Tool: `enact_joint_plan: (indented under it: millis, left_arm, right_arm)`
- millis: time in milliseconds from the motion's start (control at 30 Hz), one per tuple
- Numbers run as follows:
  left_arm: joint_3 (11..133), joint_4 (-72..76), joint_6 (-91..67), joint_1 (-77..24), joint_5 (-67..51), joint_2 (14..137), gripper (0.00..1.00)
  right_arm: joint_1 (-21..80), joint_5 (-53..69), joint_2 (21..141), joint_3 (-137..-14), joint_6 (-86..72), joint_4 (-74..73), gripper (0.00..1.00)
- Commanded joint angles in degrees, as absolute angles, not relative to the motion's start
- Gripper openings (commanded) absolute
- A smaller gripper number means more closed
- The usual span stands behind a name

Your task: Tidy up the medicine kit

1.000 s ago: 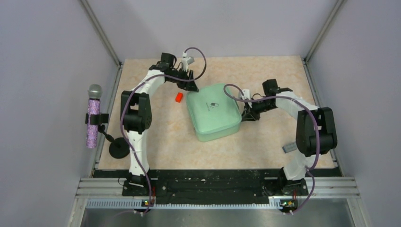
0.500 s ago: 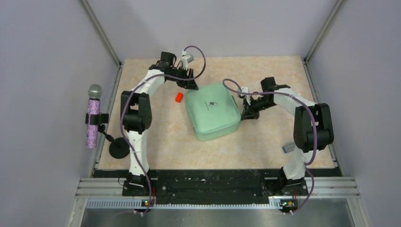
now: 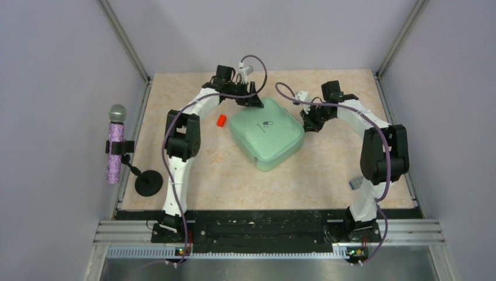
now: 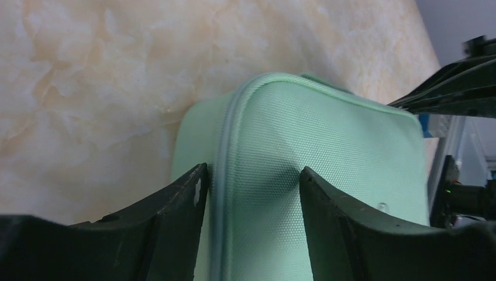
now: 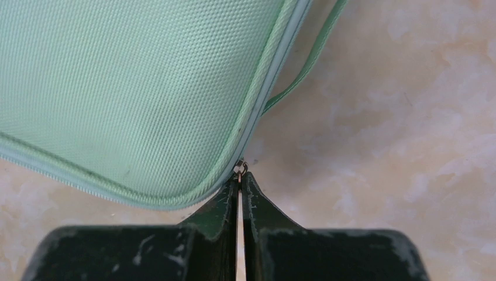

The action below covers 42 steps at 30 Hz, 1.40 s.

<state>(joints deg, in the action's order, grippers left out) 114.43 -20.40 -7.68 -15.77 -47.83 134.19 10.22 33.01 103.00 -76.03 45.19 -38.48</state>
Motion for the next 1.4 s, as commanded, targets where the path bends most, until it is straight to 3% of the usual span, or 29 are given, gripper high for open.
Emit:
enact_joint_plan:
  millis: [0, 100, 133, 167, 300, 333, 667, 867, 1067, 1267, 1300, 1367]
  left_arm:
    - [113.79, -19.87, -11.32, -16.74, -52.28, 136.14, 0.62]
    - [110.17, -19.59, -12.22, -16.59, -53.05, 134.16, 0.56]
    - [108.98, -19.52, -12.40, -16.42, -53.02, 133.28, 0.49]
    - [107.79, -19.60, -12.48, -16.20, -52.70, 132.38, 0.37]
    - [100.48, -16.97, -16.13, -14.10, -48.24, 126.49, 0.03]
    - [98.73, -16.06, -17.43, -13.35, -46.55, 124.75, 0.00]
    - [89.94, -17.89, -23.61, -7.64, -25.58, 113.79, 0.00]
    - [89.40, -18.92, -25.53, -6.77, -21.12, 112.56, 0.00]
    - [89.82, -20.16, -32.29, -8.62, -14.48, 112.14, 0.00]
    - [86.43, -15.45, -34.87, -12.60, -22.26, 111.49, 0.00]
    - [86.97, -15.52, -33.98, -12.58, -22.27, 111.53, 0.02]
    - [89.46, -17.17, -31.93, -11.77, -22.00, 111.93, 0.29]
  right_arm:
    - [10.79, 28.24, 106.57, -83.35, 44.03, -34.54, 0.00]
    - [10.77, 26.49, 109.31, -86.91, 43.44, -34.54, 0.00]
    - [10.79, 26.31, 110.31, -88.05, 43.20, -34.54, 0.00]
    - [10.73, 26.40, 111.26, -89.00, 43.13, -34.52, 0.00]
    - [10.76, 26.15, 113.37, -92.25, 43.57, -34.81, 0.00]
    - [10.73, 26.68, 113.39, -92.53, 44.73, -35.56, 0.00]
    - [10.21, 25.93, 105.57, -82.85, 66.31, -43.94, 0.00]
    - [10.07, 24.56, 100.38, -75.14, 70.69, -46.52, 0.00]
    - [12.45, 34.96, 99.52, -76.30, 53.70, -51.92, 0.00]
    - [17.69, 40.42, 97.86, -73.75, 34.93, -48.30, 0.00]
    - [17.48, 40.07, 97.76, -73.71, 34.92, -48.05, 0.00]
    - [16.67, 38.30, 97.62, -73.51, 35.87, -48.00, 0.00]
